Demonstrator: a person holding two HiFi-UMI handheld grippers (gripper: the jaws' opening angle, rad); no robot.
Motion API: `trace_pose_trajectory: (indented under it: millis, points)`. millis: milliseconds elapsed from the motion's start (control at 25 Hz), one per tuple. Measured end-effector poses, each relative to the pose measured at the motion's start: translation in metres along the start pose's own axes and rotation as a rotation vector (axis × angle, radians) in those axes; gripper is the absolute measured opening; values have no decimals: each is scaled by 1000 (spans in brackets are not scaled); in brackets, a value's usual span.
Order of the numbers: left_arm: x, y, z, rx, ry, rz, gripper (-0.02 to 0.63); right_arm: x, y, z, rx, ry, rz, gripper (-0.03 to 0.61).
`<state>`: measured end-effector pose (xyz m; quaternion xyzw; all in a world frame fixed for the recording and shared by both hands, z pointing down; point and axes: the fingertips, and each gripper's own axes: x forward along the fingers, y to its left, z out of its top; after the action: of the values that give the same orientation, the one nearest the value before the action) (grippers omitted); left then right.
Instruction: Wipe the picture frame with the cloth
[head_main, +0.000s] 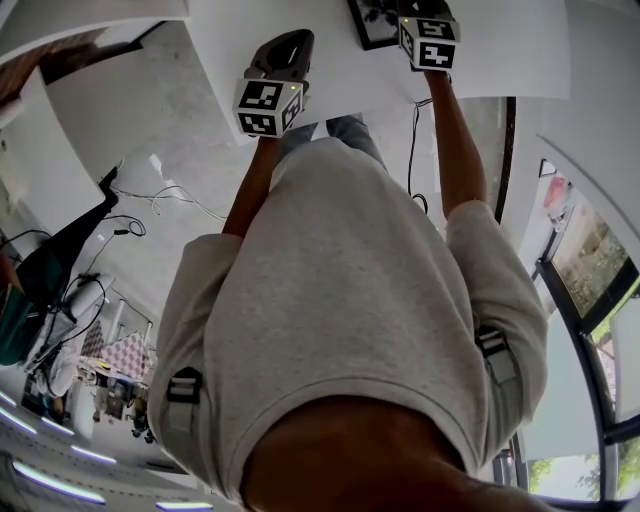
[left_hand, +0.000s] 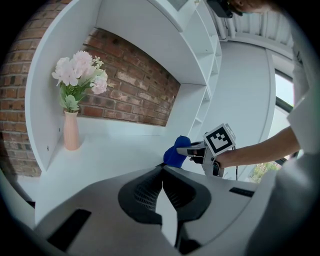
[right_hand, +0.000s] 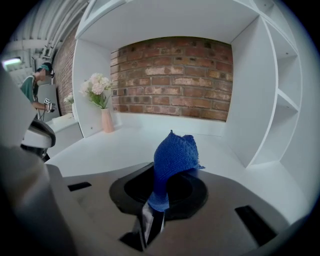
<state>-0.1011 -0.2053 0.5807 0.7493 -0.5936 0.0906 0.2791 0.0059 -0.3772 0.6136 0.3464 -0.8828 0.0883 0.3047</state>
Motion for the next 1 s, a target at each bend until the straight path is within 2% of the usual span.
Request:
trace_pose_trajectory:
  millis: [360, 1000]
  points:
    - [2, -4, -2, 14, 10, -17, 18, -10, 8, -19, 9, 20, 10, 58]
    - [14, -22, 0, 50, 23, -75, 18, -40, 7, -46, 71, 33, -30, 57]
